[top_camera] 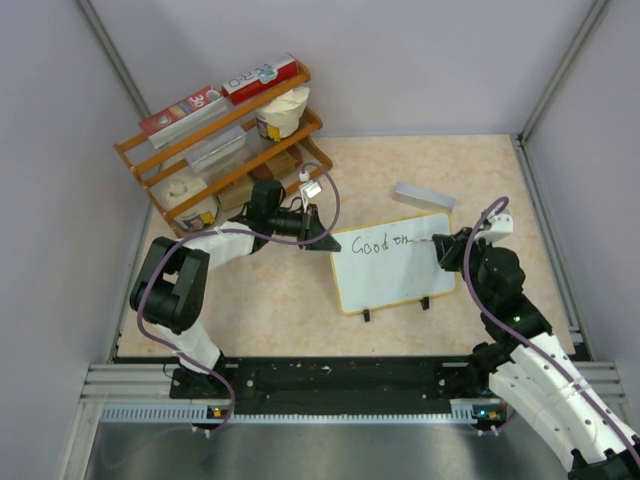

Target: Write a sentence on the whiteboard

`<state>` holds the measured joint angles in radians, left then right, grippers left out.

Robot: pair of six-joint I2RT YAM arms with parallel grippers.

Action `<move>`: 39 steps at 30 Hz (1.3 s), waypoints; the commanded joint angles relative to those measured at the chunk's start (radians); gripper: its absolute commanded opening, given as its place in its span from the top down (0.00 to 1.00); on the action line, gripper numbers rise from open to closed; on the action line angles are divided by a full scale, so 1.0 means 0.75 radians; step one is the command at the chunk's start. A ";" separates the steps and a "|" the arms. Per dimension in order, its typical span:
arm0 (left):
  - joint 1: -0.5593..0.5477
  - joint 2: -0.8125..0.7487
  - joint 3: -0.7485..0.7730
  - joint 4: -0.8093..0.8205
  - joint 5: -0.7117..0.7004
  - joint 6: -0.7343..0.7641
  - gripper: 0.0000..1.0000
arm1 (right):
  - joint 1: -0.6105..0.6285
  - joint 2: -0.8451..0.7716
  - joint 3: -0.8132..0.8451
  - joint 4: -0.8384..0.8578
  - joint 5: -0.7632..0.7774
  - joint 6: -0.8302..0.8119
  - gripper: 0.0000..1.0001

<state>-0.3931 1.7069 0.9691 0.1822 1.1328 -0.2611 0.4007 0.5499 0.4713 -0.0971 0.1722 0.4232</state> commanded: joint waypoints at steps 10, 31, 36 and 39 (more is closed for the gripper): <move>-0.061 0.041 -0.020 -0.079 0.017 0.150 1.00 | -0.019 0.019 0.073 0.076 0.018 0.019 1.00; -0.063 0.041 -0.020 -0.083 0.017 0.152 1.00 | -0.019 0.032 0.038 0.046 -0.072 0.023 1.00; -0.063 0.041 -0.020 -0.083 0.017 0.152 1.00 | -0.019 0.009 0.024 0.011 -0.064 0.023 1.00; -0.065 0.041 -0.020 -0.083 0.015 0.152 1.00 | -0.019 -0.001 0.018 -0.003 -0.064 0.019 1.00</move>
<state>-0.3950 1.7069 0.9722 0.1787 1.1320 -0.2604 0.3962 0.5674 0.4770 -0.0761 0.1287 0.4320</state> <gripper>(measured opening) 0.056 0.138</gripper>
